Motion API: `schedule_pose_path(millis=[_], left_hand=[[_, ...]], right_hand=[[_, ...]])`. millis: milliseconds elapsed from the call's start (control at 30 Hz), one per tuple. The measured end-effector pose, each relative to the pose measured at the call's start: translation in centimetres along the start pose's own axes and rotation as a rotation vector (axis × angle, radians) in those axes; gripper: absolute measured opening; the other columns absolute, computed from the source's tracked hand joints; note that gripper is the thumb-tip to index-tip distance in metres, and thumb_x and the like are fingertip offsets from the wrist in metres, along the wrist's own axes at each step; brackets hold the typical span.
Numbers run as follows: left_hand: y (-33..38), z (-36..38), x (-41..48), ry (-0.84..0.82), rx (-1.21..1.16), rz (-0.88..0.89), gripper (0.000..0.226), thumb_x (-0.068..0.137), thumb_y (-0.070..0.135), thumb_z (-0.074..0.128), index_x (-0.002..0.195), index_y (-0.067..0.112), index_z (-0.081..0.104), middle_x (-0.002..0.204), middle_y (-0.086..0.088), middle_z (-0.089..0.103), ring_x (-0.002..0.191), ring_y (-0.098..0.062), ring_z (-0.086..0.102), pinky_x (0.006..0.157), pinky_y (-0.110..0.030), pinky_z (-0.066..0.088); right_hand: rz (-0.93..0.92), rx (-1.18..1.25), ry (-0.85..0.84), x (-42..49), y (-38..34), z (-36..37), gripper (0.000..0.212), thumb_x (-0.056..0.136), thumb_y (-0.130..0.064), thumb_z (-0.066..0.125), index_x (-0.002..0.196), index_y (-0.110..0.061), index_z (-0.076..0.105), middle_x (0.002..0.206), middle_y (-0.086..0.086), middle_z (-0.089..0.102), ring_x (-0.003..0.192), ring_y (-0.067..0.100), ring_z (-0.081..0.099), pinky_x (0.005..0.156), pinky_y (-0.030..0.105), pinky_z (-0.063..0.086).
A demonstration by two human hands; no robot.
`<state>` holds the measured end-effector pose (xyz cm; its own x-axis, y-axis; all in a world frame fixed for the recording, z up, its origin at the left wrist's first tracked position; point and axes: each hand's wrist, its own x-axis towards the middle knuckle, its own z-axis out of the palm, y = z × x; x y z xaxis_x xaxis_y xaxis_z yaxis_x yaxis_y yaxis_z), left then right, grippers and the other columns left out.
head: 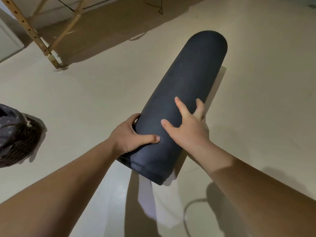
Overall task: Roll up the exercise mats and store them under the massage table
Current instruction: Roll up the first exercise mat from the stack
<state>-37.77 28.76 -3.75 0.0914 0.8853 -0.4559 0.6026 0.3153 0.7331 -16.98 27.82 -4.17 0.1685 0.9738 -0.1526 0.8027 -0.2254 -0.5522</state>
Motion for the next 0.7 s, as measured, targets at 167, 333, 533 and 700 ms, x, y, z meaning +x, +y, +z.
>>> schedule_pose_path(millis=[167,333,533,700], left_hand=[[1.2,-0.9,-0.5,0.030,0.200,0.057,0.086,0.071,0.062,0.089,0.145,0.045,0.049,0.116,0.026,0.059,0.109,-0.008,0.063,0.091,-0.029,0.050],[0.5,1.2,-1.1,0.221,0.662,0.316,0.073,0.086,0.073,0.063,0.151,0.050,0.040,0.148,0.010,0.048,0.128,-0.022,0.051,0.092,-0.040,0.055],[-1.3,1.9,-0.5,0.234,0.702,0.236,0.067,0.097,0.066,0.053,0.158,0.049,0.029,0.162,0.012,0.036,0.144,-0.023,0.038,0.094,-0.041,0.056],[-1.9,0.7,0.2,0.188,0.656,0.196,0.069,0.099,0.066,0.051,0.161,0.049,0.025,0.168,0.011,0.030,0.149,-0.023,0.032,0.104,-0.043,0.050]], right_hand=[[-0.310,-0.102,0.031,0.3,1.2,0.3,0.063,0.086,-0.073,0.064,0.143,-0.047,0.054,0.157,-0.010,0.026,0.149,0.019,0.024,0.094,0.052,0.058],[-0.334,-0.187,0.048,0.5,1.5,0.7,0.064,0.087,-0.076,0.060,0.143,-0.047,0.053,0.156,-0.007,0.030,0.147,0.023,0.027,0.090,0.050,0.061],[-0.264,-0.380,-0.011,0.2,-0.6,2.1,0.066,0.094,-0.075,0.051,0.154,-0.051,0.038,0.167,-0.005,0.019,0.156,0.027,0.011,0.084,0.041,0.057],[-0.271,-0.430,-0.043,1.3,-2.1,2.5,0.070,0.092,-0.080,0.048,0.155,-0.052,0.034,0.166,-0.006,0.018,0.156,0.025,0.010,0.076,0.035,0.051]])
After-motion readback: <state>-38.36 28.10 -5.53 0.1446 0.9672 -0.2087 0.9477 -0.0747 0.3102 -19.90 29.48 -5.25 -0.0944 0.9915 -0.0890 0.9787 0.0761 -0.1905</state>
